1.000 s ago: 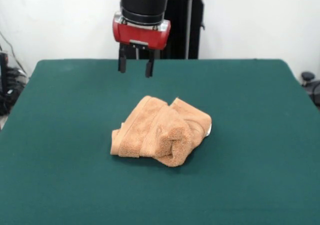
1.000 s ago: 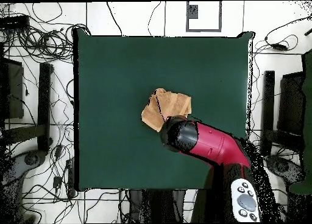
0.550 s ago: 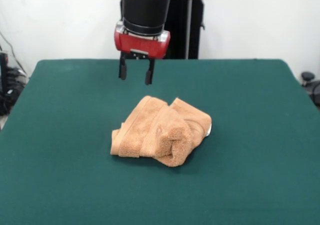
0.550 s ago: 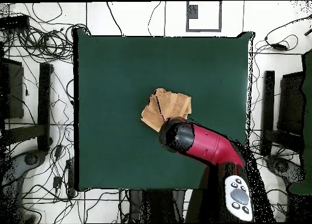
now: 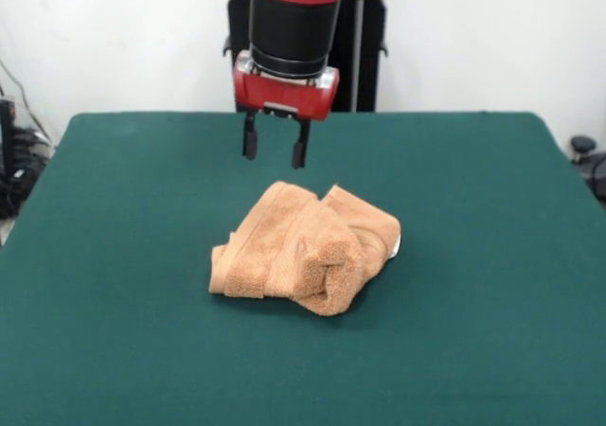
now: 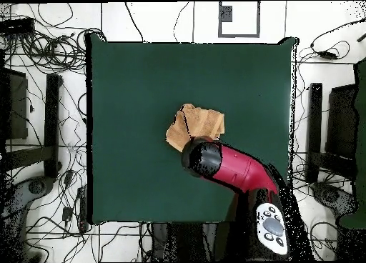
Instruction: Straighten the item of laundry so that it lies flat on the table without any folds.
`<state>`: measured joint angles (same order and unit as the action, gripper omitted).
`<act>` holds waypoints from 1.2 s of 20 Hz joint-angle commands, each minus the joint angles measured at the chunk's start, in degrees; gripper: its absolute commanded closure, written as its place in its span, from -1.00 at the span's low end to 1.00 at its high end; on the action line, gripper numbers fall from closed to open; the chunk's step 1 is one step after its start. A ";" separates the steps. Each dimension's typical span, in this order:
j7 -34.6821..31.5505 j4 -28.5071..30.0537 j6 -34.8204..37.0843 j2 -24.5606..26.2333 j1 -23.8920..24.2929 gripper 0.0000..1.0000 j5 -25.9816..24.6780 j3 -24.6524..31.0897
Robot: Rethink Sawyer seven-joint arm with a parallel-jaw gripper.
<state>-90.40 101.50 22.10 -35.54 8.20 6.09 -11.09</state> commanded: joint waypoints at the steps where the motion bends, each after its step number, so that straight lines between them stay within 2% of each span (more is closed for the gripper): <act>1: -21.97 1.64 -0.99 1.50 -2.94 -1.00 7.68 -0.27; 5: -25.85 1.65 -0.98 2.57 -4.16 -1.00 12.46 -2.29; 12: -28.99 1.81 -1.70 4.20 -6.30 -1.00 15.80 -4.89; 24: -29.04 -0.49 -5.76 8.52 -6.12 -1.00 15.07 -3.92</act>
<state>-105.50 101.49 21.01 -30.58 3.40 19.14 -18.06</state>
